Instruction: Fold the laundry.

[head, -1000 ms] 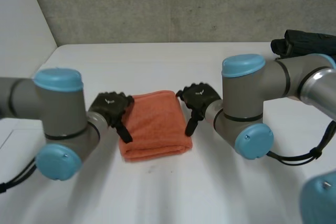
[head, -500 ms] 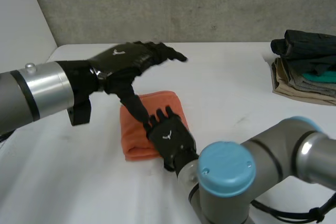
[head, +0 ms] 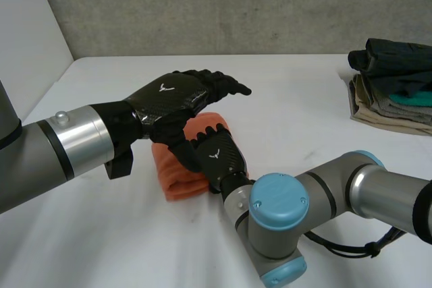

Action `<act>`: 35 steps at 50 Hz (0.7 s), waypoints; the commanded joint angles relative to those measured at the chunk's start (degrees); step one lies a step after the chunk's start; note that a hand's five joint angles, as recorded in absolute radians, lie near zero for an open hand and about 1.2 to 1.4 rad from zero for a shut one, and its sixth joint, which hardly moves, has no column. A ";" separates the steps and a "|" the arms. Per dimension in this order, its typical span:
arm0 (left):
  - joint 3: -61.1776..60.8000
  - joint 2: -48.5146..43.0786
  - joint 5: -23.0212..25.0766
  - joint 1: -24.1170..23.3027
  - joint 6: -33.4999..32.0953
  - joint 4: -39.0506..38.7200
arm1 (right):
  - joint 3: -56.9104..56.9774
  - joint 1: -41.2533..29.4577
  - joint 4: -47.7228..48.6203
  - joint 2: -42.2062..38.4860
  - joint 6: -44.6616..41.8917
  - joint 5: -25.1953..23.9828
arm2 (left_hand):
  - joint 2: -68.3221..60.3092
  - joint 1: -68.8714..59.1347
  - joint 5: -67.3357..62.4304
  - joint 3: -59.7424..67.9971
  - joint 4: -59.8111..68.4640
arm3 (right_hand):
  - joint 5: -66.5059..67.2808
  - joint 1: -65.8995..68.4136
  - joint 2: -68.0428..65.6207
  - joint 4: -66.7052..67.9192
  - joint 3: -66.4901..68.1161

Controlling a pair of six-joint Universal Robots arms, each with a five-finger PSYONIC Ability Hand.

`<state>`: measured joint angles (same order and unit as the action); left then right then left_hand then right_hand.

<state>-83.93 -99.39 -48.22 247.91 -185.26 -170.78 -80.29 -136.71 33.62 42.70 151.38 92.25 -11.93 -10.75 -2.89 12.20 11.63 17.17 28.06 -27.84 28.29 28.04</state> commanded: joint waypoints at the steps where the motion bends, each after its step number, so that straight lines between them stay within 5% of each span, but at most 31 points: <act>1: 0.17 0.16 -0.03 0.38 1.92 -1.13 | 2.59 0.74 -0.05 -1.65 0.06 -1.54 | 1.93 0.75 2.89 -2.20 -1.63 | 18.63 17.74 -17.96 17.51 17.76; 5: 0.08 0.69 -0.03 0.82 3.24 -1.13 | 3.56 1.09 0.30 -1.74 0.06 -2.69 | 1.93 0.75 2.89 -2.20 -1.63 | 52.79 51.90 -52.12 51.67 51.92; 24: 1.92 4.38 -0.12 3.98 8.95 -4.64 | 16.39 6.19 -2.51 2.21 2.78 -2.69 | 1.93 0.75 2.89 -2.20 -1.63 | 52.83 51.94 -52.16 51.71 51.96; 35: 5.26 5.52 -1.26 4.60 14.84 -7.46 | 28.42 19.18 0.92 9.07 8.84 -0.49 | 1.93 0.75 2.89 -2.20 -1.63 | 52.83 51.94 -52.16 51.71 51.96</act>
<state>-80.17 -94.10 -48.79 252.45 -173.35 -176.93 -58.57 -125.35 32.26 48.91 157.30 90.92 -11.93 -10.75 -2.89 12.20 11.63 53.60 58.61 -66.31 68.63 66.75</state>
